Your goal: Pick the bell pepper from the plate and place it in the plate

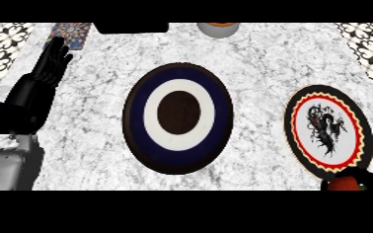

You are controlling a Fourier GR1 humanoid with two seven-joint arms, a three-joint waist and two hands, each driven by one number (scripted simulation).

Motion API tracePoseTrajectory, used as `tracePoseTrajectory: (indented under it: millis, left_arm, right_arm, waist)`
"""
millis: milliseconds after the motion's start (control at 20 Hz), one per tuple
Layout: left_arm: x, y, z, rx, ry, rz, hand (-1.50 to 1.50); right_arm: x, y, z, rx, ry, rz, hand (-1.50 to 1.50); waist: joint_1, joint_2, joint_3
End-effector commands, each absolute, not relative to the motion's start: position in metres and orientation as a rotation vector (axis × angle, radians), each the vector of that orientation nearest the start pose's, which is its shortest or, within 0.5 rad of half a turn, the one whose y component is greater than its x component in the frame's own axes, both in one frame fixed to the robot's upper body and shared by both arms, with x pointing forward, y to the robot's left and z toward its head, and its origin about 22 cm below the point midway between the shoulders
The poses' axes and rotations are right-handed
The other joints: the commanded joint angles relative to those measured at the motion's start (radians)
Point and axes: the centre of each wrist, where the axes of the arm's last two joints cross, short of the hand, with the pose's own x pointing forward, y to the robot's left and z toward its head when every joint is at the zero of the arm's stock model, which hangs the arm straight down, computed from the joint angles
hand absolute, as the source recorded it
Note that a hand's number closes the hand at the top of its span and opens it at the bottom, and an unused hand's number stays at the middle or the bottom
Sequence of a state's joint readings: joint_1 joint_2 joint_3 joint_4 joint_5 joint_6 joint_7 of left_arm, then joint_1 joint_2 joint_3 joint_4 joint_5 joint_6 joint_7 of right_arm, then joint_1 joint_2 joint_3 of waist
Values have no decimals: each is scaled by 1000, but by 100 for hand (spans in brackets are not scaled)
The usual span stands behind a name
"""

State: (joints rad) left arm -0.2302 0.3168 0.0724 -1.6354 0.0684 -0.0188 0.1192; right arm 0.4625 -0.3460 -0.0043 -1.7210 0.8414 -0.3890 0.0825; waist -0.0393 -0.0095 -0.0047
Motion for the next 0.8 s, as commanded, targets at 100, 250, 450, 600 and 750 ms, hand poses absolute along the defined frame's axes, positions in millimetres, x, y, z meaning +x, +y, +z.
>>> tracePoseTrajectory:
  millis: [100, 250, 450, 600, 750]
  left_arm:
    - [292, 298, 99, 161, -1736, -204, 0]
    - [289, 300, 102, 180, -1736, -213, 0]
    - [296, 286, 101, 135, -1755, -221, 0]
    - [292, 277, 94, 155, -1756, -245, 0]
    - [292, 291, 96, 149, -1757, -230, 0]
  right_arm:
    - [97, -281, 29, -1112, -1525, 545, 150]
    - [90, -264, 49, -1004, -1668, 461, 150]
    - [93, -239, 87, -926, -1742, 476, 150]
    - [87, -210, 105, -905, -1764, 481, 150]
    - [124, -204, 110, -894, -1785, 528, 150]
  waist:
    - [10, 3, 3]
    - [17, 2, 4]
    - [33, 9, 3]
    - [37, 10, 3]
    - [47, 12, 4]
